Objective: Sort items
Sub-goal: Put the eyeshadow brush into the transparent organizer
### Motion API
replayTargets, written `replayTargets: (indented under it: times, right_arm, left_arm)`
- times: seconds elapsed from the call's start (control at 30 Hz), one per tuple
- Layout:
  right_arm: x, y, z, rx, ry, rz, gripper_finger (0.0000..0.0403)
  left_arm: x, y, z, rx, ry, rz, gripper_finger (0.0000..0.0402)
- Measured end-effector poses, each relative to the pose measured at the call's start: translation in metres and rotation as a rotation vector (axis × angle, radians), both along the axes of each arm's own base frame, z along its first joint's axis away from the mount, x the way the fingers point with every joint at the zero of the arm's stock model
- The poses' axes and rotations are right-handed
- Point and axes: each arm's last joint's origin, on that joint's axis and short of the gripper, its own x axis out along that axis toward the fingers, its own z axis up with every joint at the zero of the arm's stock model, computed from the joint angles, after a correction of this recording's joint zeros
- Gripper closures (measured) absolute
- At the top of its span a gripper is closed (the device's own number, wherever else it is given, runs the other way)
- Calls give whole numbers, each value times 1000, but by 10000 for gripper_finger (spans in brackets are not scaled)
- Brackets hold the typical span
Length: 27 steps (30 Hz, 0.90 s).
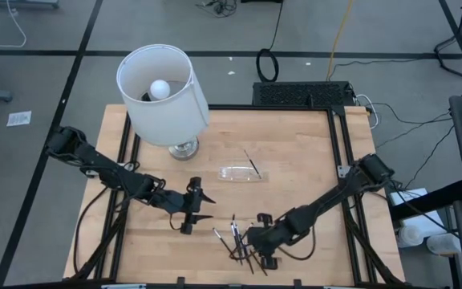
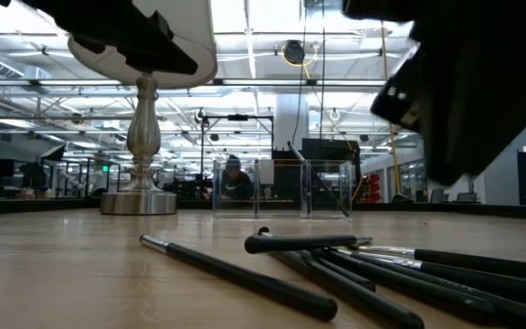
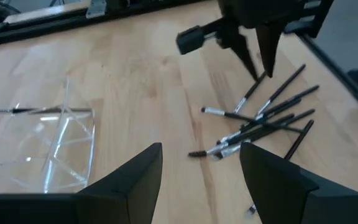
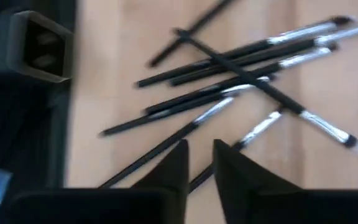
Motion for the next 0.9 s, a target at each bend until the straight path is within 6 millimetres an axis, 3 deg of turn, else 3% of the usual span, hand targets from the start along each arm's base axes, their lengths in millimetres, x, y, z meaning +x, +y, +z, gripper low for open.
replayTargets:
  times: [0.2,0.33,0.63,0.9]
  right_arm:
    - [-1,-8,-5,-71,34,-149,238]
    - [-3,-4,-4,-60,24,-209,206]
    - [-8,12,-21,-50,39,-270,200]
    - [-7,11,-28,-86,54,-253,205]
  left_arm:
    - [-1,1,-2,38,21,-15,179]
    - [-3,2,-5,55,57,-15,179]
    - [-4,2,-6,45,70,-3,179]
    - [-3,2,-6,23,71,10,179]
